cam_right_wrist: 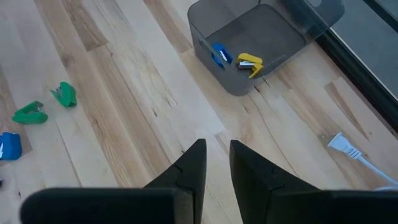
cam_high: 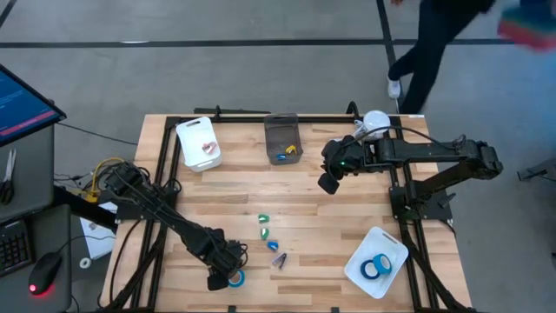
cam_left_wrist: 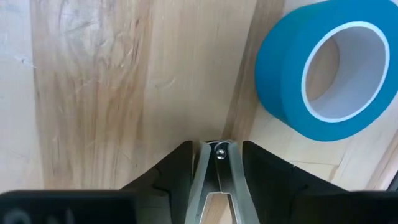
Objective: Pick and place Stapler, Stapler remover, tape
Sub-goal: Put the gray staple remover into the top white bin
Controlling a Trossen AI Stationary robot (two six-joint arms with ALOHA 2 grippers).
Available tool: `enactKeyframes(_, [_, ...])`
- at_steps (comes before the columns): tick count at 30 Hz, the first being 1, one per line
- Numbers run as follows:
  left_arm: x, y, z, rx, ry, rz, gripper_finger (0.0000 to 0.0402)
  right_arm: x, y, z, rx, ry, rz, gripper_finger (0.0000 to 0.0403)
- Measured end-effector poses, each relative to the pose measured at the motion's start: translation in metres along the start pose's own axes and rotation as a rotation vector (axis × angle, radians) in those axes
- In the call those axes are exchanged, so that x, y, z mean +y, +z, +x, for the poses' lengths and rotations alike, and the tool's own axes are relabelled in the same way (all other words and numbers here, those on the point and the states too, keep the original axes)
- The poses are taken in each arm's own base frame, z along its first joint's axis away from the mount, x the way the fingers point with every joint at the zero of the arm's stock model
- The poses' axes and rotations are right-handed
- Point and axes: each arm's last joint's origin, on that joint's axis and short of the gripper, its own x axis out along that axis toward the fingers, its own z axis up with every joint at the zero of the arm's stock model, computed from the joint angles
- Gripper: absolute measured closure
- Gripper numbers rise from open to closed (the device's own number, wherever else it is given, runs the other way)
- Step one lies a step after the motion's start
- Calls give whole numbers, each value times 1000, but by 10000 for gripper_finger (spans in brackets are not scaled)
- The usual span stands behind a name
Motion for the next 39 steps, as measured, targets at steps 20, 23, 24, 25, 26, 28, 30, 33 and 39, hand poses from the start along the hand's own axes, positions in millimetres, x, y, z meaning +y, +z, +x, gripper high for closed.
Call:
enactKeyframes(20, [0,0,0,-2,-4,-3,289,0,0,0,0,0,1,340])
enactKeyframes(23, [0,0,0,-2,-4,-3,289,0,0,0,0,0,1,340])
enactKeyframes(24, [0,0,0,-2,-4,-3,289,0,0,0,0,0,1,340])
enactKeyframes(25, [0,0,0,-2,-4,-3,289,0,0,0,0,0,1,340])
enactKeyframes(26, [0,0,0,-2,-4,-3,289,0,0,0,0,0,1,340])
enactKeyframes(28, [0,0,0,-2,-4,-3,289,0,0,0,0,0,1,340])
enactKeyframes(30, [0,0,0,-2,-4,-3,289,0,0,0,0,0,1,340])
enactKeyframes(33, [0,0,-1,-1,-3,-4,289,0,0,0,0,0,1,340])
enactKeyframes(39, [3,4,-1,-4,-4,-20,304,0,0,0,0,-1,-5,340])
